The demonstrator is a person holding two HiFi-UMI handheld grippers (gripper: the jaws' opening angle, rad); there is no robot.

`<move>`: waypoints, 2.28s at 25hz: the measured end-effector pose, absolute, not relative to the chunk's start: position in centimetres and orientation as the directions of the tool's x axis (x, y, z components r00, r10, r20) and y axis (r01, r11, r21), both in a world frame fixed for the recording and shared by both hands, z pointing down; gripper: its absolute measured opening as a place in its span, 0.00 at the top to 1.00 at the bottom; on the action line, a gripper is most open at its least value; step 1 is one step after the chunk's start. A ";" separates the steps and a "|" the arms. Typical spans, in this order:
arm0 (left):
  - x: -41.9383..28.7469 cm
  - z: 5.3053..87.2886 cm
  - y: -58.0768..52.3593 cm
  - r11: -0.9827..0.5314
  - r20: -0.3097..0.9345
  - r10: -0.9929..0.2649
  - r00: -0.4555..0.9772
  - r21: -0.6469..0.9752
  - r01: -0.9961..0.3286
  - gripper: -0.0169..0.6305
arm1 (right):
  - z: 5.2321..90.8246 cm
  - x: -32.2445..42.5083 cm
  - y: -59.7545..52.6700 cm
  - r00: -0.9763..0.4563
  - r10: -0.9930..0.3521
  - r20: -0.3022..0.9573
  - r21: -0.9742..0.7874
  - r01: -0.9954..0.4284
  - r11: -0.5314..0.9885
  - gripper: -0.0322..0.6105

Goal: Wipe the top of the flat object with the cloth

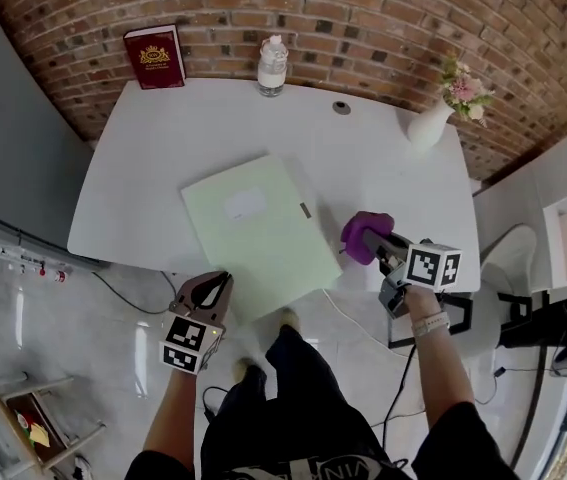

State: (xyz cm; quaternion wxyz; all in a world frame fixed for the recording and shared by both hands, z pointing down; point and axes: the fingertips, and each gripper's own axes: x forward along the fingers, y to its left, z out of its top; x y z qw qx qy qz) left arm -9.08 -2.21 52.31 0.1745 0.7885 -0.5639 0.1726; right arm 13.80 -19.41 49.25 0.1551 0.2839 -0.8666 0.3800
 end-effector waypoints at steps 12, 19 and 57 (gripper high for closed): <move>-12.8 50.9 -6.5 0.033 0.459 -0.888 0.029 0.127 -0.991 0.94 | 53.5 -3.8 -34.4 -0.843 -0.154 0.515 -0.521 -0.451 0.725 0.85; -13.8 52.9 -5.1 0.126 0.521 -0.853 -0.036 0.140 -0.982 0.94 | 55.5 -7.7 -34.1 -0.866 -0.039 0.499 -0.587 -0.371 0.720 0.85; -14.2 54.0 -4.3 0.086 0.499 -0.865 0.055 0.254 -0.963 0.94 | 54.8 11.3 -12.3 -0.803 0.188 0.566 -0.760 -0.419 0.497 0.85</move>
